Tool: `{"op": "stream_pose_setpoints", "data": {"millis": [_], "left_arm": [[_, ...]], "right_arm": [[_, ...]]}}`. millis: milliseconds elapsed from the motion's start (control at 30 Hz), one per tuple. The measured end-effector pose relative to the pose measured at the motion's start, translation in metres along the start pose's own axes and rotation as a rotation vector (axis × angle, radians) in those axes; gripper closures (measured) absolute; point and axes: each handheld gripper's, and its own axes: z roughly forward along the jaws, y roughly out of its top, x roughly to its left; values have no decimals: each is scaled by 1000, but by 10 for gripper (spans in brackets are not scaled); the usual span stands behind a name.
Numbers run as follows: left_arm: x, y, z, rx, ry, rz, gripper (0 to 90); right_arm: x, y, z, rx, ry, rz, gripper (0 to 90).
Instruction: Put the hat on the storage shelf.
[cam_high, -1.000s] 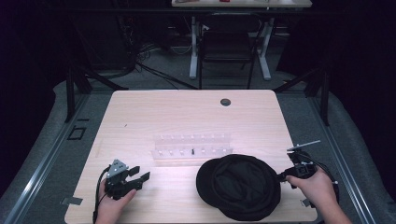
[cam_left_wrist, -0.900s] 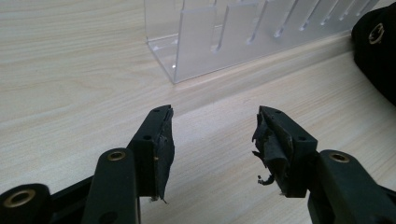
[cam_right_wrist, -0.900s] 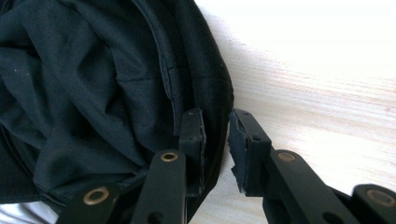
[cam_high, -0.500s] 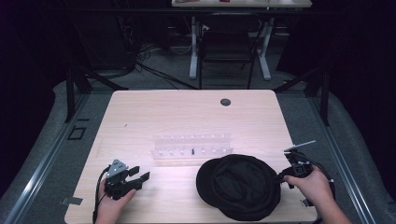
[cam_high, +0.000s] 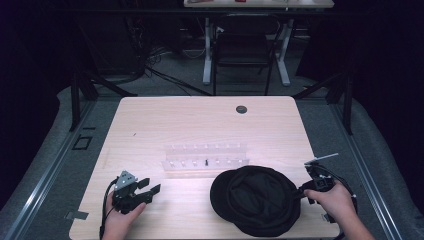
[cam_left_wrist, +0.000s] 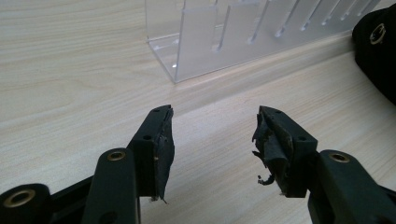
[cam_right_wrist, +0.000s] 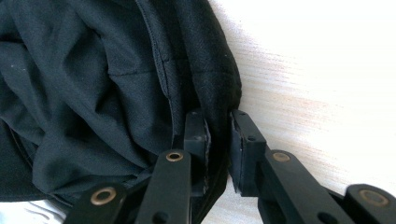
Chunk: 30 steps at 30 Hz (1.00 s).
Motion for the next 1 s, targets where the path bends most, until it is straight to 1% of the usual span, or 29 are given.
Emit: {"op": "stream_pose_setpoints", "data": {"millis": [67,100,133,167,267,333,367,433,467,533,567,600,633,667,700,733,767,800,867,900,933,1000], "left_arm": [[0,0,0,1,0,-1,466],[0,0,0,1,0,-1,466],[0,0,0,1,0,-1,466],[0,0,0,0,0,-1,466],[0,0,0,-1,0,-1,466],[1,0,0,-1,2,0,466],[1,0,1,-4,3,-1,466],[1,0,0,-3,3,-1,466],[1,0,0,-3,3,-1,466],[1,0,0,0,2,-2,466],[1,0,0,-1,2,-2,466],[1,0,0,-1,2,-2,466],[1,0,0,-1,2,-2,466],[1,0,0,0,2,-1,466],[1,0,0,0,3,-1,466],[1,0,0,-2,3,-1,466],[1,0,0,-3,4,0,466],[1,0,0,-3,4,0,466],[1,0,0,0,3,-1,466],[1,0,0,0,3,-1,466],[1,0,0,0,3,-1,466],[1,0,0,0,4,-1,466]], "right_arm": [[-1,-1,0,3,4,-2,783],[-1,-1,0,-2,5,9,785],[-1,-1,0,7,8,5,786],[-2,-1,0,12,7,3,794],[-2,-1,0,0,32,19,840],[-1,-2,0,-9,36,20,861],[-1,-1,-2,0,41,13,864],[0,-2,-3,-13,42,11,869],[-1,-2,-5,-2,40,-4,871],[1,-3,-6,-33,62,20,873],[0,-2,-9,-6,57,-1,873],[2,-4,-9,-39,69,19,874],[2,-4,-11,-39,77,15,874],[1,-3,-14,-19,73,-5,874],[2,-3,-15,-30,83,-5,875],[4,-4,-16,-50,87,14,875],[5,-5,-18,-51,92,11,875],[4,-4,-20,-39,98,-6,875],[9,-6,-21,-90,108,31,875],[8,-5,-25,-64,113,4,875],[10,-5,-27,-74,112,12,875],[11,-5,-30,-71,125,3,877]]}}
